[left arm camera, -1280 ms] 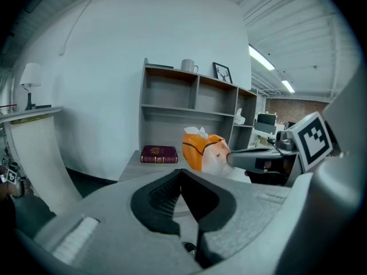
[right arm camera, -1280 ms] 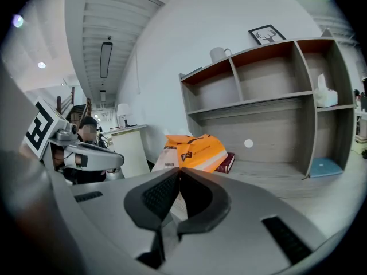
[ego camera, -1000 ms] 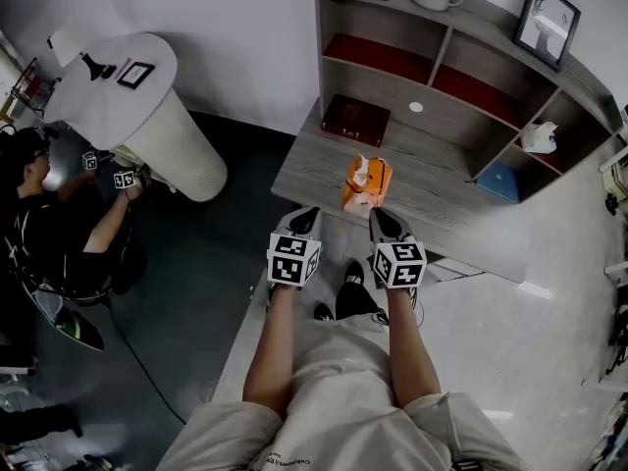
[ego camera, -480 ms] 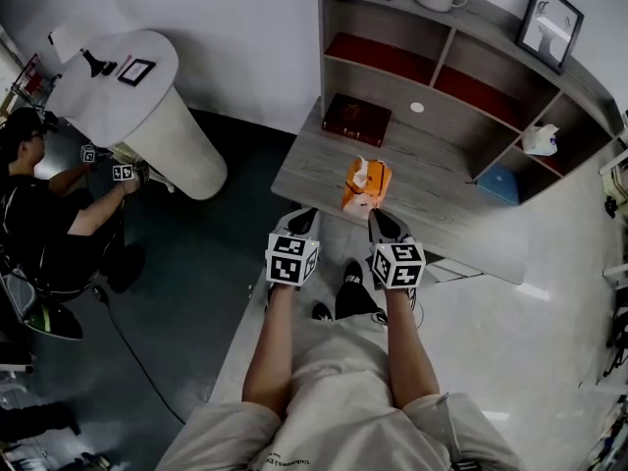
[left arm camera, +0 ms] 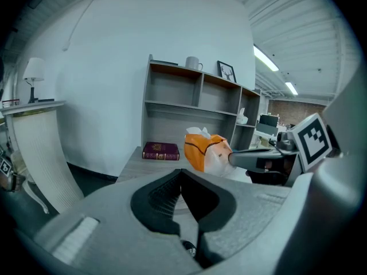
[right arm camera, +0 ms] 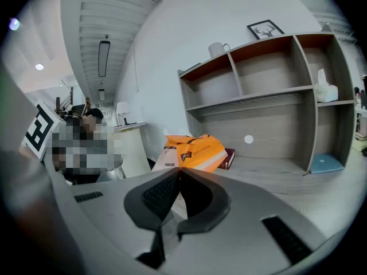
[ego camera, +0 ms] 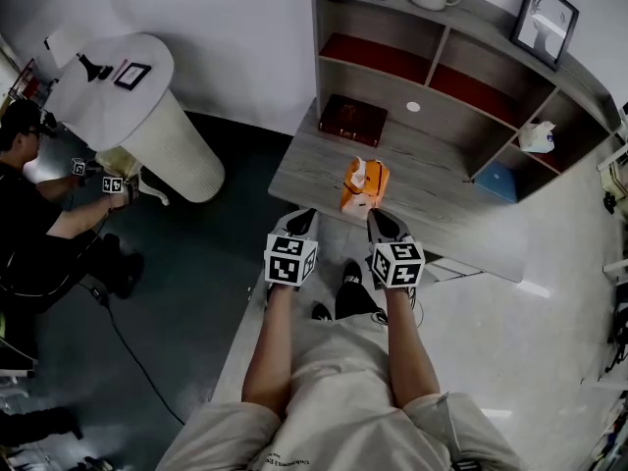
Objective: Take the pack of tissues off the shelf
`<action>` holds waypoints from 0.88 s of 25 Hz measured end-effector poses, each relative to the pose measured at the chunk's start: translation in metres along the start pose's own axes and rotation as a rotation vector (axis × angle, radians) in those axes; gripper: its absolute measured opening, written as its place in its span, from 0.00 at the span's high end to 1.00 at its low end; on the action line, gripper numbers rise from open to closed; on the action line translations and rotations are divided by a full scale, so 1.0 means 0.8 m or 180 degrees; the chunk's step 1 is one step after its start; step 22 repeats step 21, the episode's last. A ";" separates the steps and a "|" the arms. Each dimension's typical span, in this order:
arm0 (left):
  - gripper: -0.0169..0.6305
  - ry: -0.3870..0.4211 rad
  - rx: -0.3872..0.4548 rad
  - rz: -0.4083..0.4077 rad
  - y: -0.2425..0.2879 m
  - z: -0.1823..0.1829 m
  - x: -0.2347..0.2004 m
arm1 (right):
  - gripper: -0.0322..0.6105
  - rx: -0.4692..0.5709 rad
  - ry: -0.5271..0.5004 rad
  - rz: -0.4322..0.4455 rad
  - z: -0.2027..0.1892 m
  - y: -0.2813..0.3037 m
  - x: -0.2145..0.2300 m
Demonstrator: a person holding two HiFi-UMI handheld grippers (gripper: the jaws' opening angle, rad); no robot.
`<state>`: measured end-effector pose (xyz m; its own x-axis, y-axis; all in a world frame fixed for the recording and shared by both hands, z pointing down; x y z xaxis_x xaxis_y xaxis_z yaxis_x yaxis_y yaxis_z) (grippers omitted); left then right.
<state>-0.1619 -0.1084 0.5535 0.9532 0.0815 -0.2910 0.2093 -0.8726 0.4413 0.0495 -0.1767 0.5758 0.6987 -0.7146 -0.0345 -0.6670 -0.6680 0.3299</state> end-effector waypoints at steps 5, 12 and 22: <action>0.96 0.0003 0.0005 -0.0010 0.001 0.002 0.000 | 0.92 -0.0002 -0.0028 0.0001 0.003 0.002 0.003; 0.96 -0.0012 -0.0007 0.0004 0.004 0.004 -0.003 | 0.92 -0.0058 -0.0038 0.0003 0.001 0.008 0.004; 0.96 -0.0056 -0.0015 -0.0022 0.007 0.004 -0.003 | 0.92 -0.0129 -0.0064 0.0018 -0.003 0.012 0.000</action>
Point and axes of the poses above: the fingertips, and each gripper's own axes: y forward along the fingers, x to its right, z out of its top, the point moved 10 cm from there along -y, backward along the fingers, and after that the axes turned 13 degrees about -y, right-handed, at the moved point
